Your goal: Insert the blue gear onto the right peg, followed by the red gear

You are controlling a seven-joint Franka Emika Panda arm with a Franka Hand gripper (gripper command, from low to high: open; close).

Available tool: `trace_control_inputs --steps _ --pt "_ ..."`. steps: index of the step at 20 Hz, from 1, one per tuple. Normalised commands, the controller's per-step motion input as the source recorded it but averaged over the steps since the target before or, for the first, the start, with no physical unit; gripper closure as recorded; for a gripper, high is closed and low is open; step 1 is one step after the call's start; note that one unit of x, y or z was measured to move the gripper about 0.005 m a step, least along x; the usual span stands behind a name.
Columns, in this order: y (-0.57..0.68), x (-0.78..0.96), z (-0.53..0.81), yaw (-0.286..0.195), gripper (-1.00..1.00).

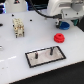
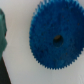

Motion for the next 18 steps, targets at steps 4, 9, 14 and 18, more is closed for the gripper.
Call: trace_control_inputs --steps 4,9,14,18 --pt "-0.09 -0.37 -0.18 0.0 -1.0" --pt "-0.17 -0.35 -0.29 0.0 -1.0" --pt "-0.15 -0.33 -0.3 0.0 1.0" --pt "-0.11 -0.23 -0.21 0.0 1.0"
